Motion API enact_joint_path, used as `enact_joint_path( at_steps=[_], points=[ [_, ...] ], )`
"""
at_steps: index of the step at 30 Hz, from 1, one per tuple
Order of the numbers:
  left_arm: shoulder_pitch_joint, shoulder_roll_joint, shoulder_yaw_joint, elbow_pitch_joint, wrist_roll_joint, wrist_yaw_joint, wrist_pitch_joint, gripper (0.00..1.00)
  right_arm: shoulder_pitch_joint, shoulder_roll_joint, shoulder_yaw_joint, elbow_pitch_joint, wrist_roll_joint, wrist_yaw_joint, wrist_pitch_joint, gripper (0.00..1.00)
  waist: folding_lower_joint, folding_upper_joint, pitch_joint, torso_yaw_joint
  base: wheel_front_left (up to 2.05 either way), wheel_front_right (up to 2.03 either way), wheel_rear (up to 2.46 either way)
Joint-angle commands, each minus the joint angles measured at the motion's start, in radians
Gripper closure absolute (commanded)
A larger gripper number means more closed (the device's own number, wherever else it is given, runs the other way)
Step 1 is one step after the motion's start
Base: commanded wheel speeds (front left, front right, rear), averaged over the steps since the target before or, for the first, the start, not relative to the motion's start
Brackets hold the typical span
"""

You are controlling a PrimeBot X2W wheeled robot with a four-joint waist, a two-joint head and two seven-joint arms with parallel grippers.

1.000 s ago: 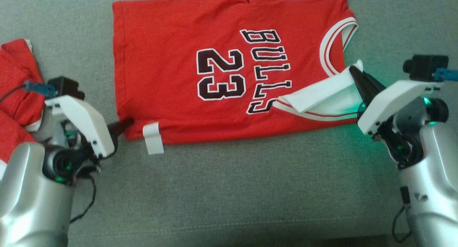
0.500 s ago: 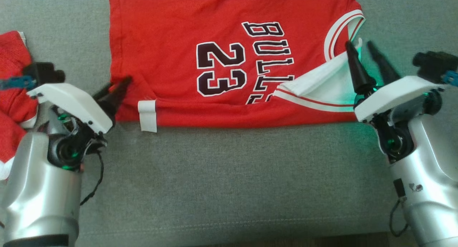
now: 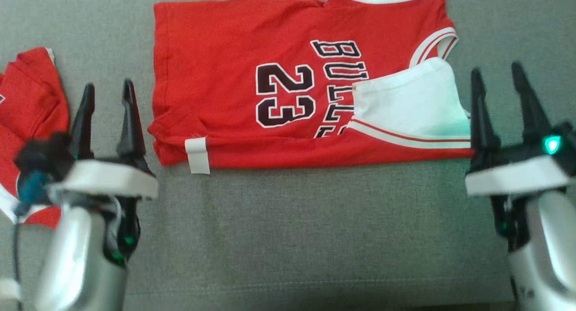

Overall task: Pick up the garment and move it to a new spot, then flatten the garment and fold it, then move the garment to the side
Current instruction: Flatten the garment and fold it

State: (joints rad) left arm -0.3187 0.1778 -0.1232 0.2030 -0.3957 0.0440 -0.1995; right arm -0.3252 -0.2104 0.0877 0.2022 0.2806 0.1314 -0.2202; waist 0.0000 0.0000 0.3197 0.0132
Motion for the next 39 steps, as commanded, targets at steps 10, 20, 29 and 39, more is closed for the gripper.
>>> enact_joint_path(
  at_steps=[10,20,29,39],
  points=[
    [0.205,-0.001,-0.045,-0.194,0.186,0.106,-0.059,0.00,0.256,0.084,-0.048,-0.244,-0.097,-0.001,0.071,0.00,0.0000,0.0000,-0.066,-0.006,0.00,0.00,0.00],
    [0.265,-0.010,-0.060,-0.190,0.200,0.117,-0.061,0.00,0.327,0.112,-0.067,-0.311,-0.104,-0.001,0.119,0.00,0.0000,0.0000,-0.093,-0.005,0.00,0.00,0.00],
    [0.211,0.009,-0.088,-0.119,0.178,0.064,-0.003,0.00,0.312,0.090,-0.079,-0.259,-0.102,-0.001,0.230,0.00,0.0000,0.0000,-0.059,-0.002,0.00,0.00,0.00],
    [0.085,0.013,-0.070,0.060,0.065,-0.021,0.110,0.00,0.197,0.063,-0.081,-0.123,-0.080,-0.001,0.394,0.00,0.0000,0.0000,0.029,-0.008,0.00,0.00,0.00]
  ],
)
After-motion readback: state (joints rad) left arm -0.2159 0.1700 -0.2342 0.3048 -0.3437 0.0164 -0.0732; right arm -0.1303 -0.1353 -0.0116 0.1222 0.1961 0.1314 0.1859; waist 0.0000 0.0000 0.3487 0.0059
